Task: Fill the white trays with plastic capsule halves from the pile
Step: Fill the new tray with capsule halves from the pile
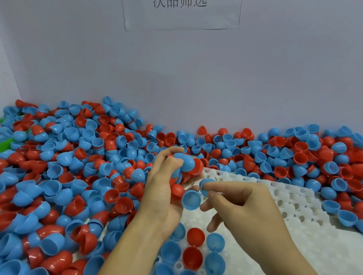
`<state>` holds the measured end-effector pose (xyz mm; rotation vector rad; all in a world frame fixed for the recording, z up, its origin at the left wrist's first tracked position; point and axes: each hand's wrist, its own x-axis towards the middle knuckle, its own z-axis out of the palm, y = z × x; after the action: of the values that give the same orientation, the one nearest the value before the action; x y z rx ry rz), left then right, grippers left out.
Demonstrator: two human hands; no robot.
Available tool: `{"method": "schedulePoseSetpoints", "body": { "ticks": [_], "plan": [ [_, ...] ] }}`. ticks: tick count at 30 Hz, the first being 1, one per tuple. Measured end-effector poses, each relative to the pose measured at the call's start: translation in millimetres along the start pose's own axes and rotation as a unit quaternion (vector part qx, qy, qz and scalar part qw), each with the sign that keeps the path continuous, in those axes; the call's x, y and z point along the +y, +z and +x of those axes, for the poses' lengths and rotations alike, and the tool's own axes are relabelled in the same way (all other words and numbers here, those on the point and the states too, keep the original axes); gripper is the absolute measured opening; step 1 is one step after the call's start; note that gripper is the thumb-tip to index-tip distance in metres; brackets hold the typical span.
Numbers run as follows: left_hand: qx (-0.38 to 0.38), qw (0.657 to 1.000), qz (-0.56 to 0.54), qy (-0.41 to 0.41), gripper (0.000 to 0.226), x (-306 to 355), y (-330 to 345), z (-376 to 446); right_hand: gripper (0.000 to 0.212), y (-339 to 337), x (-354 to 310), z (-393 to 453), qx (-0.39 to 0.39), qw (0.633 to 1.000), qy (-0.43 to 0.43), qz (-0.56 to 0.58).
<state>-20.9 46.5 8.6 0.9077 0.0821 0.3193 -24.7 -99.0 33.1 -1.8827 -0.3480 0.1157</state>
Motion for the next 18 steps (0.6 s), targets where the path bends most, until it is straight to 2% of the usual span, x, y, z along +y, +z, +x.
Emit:
{"method": "schedulePoseSetpoints", "body": {
  "ticks": [6, 12, 18],
  "plan": [
    [-0.005, 1.000, 0.008, 0.011, 0.015, -2.5, -1.8, 1.3, 0.023, -2.3, 1.0, 2.2, -0.033, 0.997, 0.047, 0.056],
    [-0.012, 1.000, 0.023, 0.012, 0.014, -3.7, -2.8, 0.6, 0.016, -3.8, -0.4, 2.1, -0.064, 0.985, 0.101, 0.125],
    [-0.028, 0.999, 0.010, 0.022, 0.026, -1.3, -1.9, -0.1, 0.017, -2.2, 0.8, 4.4, -0.064, 0.941, 0.158, 0.293]
  ]
}}
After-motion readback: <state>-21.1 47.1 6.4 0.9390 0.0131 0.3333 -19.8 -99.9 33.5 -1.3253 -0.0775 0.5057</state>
